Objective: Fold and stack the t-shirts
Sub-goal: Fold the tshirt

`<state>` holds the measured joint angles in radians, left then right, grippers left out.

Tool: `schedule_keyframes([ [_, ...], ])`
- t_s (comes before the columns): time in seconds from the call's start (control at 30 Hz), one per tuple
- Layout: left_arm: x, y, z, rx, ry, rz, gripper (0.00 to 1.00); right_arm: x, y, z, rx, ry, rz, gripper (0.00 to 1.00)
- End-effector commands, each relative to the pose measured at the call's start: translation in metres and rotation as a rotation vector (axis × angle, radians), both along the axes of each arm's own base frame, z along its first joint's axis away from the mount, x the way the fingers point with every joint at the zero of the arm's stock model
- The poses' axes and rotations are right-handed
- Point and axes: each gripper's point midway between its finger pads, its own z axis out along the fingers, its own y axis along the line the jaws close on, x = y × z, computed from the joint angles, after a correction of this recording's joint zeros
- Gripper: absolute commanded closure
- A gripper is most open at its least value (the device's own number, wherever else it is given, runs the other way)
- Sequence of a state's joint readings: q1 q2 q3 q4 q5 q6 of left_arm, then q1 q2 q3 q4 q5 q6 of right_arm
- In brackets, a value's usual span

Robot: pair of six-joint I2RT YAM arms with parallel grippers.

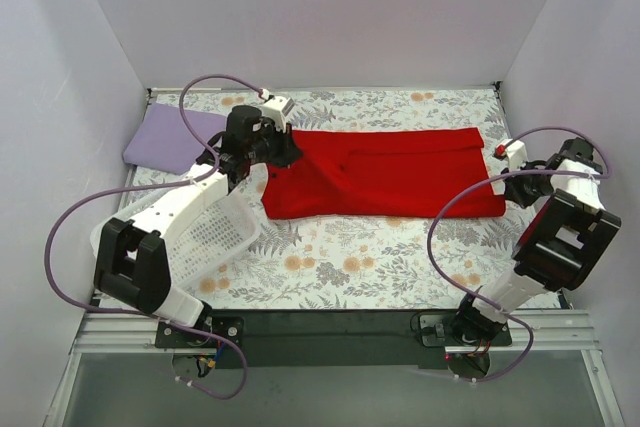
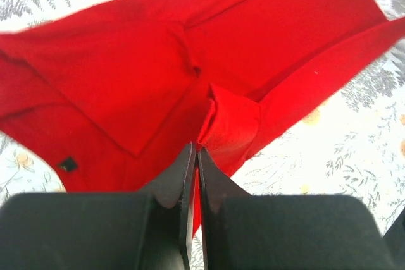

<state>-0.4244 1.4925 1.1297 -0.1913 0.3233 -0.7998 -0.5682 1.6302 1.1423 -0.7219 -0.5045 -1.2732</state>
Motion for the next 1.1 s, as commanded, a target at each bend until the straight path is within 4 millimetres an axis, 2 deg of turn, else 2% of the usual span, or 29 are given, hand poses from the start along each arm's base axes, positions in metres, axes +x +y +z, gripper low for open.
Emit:
schedule_keyframes([
  [0.0,-0.006,-0.013,0.042,-0.048,-0.163,-0.145,1.00,0.014,0.004,0.013,0.066,-0.022,-0.041,0.99],
  [0.03,-0.022,-0.018,0.072,-0.063,-0.295,-0.238,1.00,0.014,0.003,0.013,0.062,-0.021,-0.045,0.99],
  [0.07,-0.041,-0.024,0.078,-0.081,-0.340,-0.319,1.00,0.013,0.003,0.012,0.057,-0.019,-0.045,0.99],
  [0.1,-0.060,-0.027,0.071,-0.085,-0.349,-0.369,1.00,0.010,0.002,0.011,0.040,-0.018,-0.041,0.99],
  [0.13,-0.079,-0.026,0.073,-0.074,-0.368,-0.417,1.00,0.006,0.003,0.006,0.037,-0.008,-0.039,0.99],
  [0.17,-0.086,-0.023,0.063,-0.061,-0.330,-0.421,1.00,0.004,0.003,0.003,0.032,-0.005,-0.039,0.99],
  [0.2,-0.089,-0.012,0.035,-0.006,-0.244,-0.385,1.00,0.003,0.002,0.002,0.022,-0.012,-0.038,0.99],
  [0.23,-0.092,-0.008,0.021,0.022,-0.206,-0.385,1.00,0.003,0.003,0.000,0.025,-0.011,-0.039,0.99],
  [0.27,-0.100,-0.004,-0.005,0.059,-0.136,-0.402,1.00,0.003,0.006,-0.002,0.039,-0.004,-0.041,0.99],
  [0.4,-0.127,-0.011,-0.040,0.134,-0.057,-0.510,1.00,0.005,0.007,-0.002,0.064,-0.002,-0.055,0.99],
  [0.43,-0.140,-0.020,-0.048,0.161,-0.056,-0.560,1.00,0.005,0.008,-0.002,0.067,0.000,-0.058,0.99],
  [0.6,-0.165,-0.039,-0.079,0.330,-0.077,-0.685,1.00,0.000,0.013,-0.008,0.066,0.019,-0.054,0.99],
  [0.67,-0.171,-0.040,-0.088,0.389,-0.110,-0.709,1.00,-0.002,0.014,-0.010,0.065,0.024,-0.050,0.99],
  [0.7,-0.175,-0.043,-0.085,0.402,-0.153,-0.728,1.00,-0.004,0.015,-0.011,0.064,0.030,-0.049,0.99],
  [0.73,-0.186,-0.050,-0.086,0.425,-0.197,-0.781,1.00,-0.005,0.015,-0.012,0.062,0.031,-0.048,0.99],
  [0.77,-0.188,-0.046,-0.095,0.476,-0.220,-0.778,1.00,-0.006,0.014,-0.013,0.055,0.034,-0.045,0.99],
  [0.8,-0.199,-0.053,-0.089,0.488,-0.290,-0.821,1.00,-0.007,0.015,-0.015,0.056,0.039,-0.044,0.99],
  [0.9,-0.215,-0.049,-0.106,0.561,-0.346,-0.864,1.00,-0.008,0.016,-0.018,0.062,0.049,-0.044,0.99],
  [0.93,-0.216,-0.047,-0.110,0.590,-0.373,-0.880,1.00,-0.008,0.016,-0.018,0.066,0.049,-0.046,0.99],
  [0.97,-0.219,-0.039,-0.123,0.638,-0.374,-0.887,1.00,-0.008,0.017,-0.019,0.069,0.051,-0.048,0.99],
  [1.07,-0.228,-0.037,-0.139,0.699,-0.394,-0.929,1.00,-0.010,0.020,-0.022,0.076,0.061,-0.043,0.99],
])
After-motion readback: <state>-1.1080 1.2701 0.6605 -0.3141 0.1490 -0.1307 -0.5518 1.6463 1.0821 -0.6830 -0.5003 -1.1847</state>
